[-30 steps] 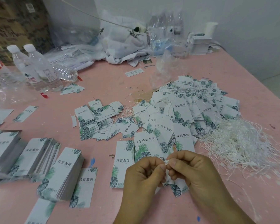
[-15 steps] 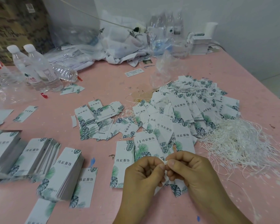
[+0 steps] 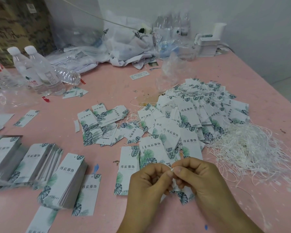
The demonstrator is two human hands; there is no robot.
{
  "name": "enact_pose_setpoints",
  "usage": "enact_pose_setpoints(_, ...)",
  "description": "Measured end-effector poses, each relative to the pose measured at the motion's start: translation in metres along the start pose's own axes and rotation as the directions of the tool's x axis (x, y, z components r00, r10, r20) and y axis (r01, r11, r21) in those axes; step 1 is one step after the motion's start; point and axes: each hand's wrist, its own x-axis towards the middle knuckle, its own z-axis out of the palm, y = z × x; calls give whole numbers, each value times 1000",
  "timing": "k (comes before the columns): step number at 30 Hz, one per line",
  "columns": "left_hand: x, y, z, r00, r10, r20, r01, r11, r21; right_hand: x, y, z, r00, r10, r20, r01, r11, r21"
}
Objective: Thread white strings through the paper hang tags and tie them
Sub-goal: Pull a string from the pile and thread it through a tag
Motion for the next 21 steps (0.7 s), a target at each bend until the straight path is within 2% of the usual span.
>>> enact_pose_setpoints(5, 1, -4, -2, 1000, -25, -9, 25, 1000, -10, 1, 0, -3, 997, 41, 63, -46, 996, 80)
enact_pose_setpoints(11, 0, -12, -4, 1000, 11, -9, -10, 999, 48, 1, -2, -4, 994, 34, 107, -41, 997, 63)
enact_pose_setpoints(14, 0, -7, -5, 988, 156, -10, -152, 975, 164, 1, -5, -6, 997, -13, 77, 7, 997, 77)
enact_pose_setpoints(16, 3, 0, -9, 967, 254, 30, -255, 942, 217, 4, -5, -10, 999, -49, -7, 50, 997, 57)
enact_pose_setpoints(18, 6, 6, -11, 972, 232, 32, -235, 965, 117, 6, -4, -12, 995, -76, -67, 74, 997, -36)
enact_pose_setpoints(19, 6, 9, -11, 981, 194, 30, -194, 981, 13, 5, -3, -12, 995, -89, -55, 83, 992, -92)
enact_pose_setpoints(21, 7, 15, -11, 993, 81, 80, -51, 946, -319, 3, -1, -7, 994, -100, 46, 106, 982, -156)
